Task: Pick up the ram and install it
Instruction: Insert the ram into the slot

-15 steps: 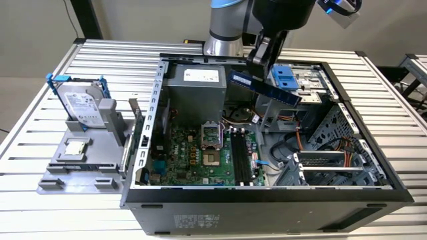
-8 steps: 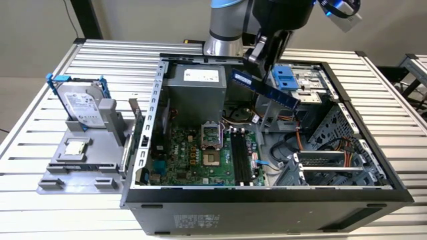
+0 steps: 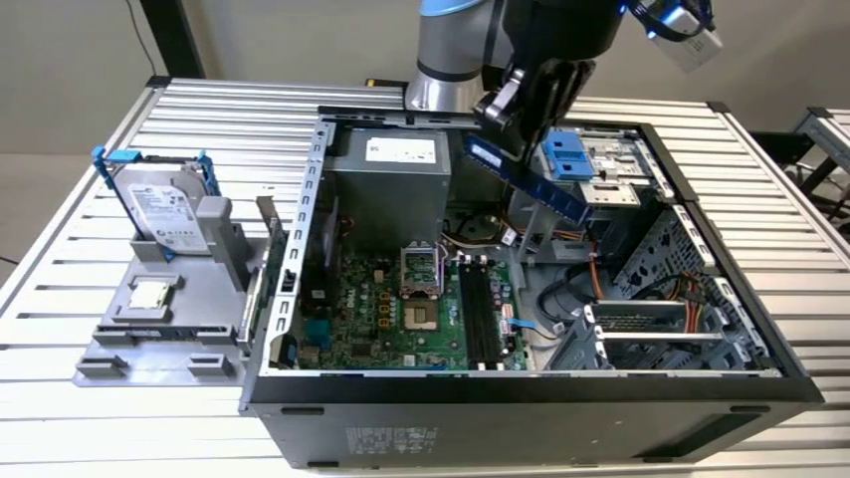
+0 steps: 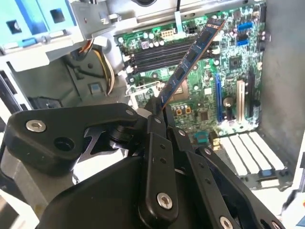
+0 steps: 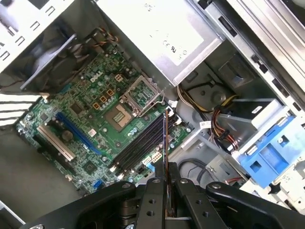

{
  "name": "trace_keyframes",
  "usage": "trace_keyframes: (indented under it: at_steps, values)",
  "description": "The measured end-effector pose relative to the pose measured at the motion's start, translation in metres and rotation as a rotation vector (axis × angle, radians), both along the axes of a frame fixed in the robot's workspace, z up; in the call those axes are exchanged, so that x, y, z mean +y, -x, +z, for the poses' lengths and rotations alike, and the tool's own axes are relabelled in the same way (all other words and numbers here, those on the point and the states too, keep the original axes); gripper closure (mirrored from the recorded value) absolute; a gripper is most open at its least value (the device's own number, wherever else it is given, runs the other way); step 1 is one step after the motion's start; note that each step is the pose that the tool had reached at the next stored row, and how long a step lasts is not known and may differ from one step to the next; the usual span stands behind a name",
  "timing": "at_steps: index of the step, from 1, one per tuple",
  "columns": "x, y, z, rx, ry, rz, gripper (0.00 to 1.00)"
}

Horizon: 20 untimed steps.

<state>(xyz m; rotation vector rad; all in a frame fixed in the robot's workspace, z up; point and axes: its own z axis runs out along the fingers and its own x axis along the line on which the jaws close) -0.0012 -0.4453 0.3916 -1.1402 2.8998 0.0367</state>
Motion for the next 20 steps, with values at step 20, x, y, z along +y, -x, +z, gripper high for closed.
trace_keyframes:
  at_steps: [20]
  values:
    - [0.0,0.0,-0.0006,0.0,0.0,-0.362,1.0]
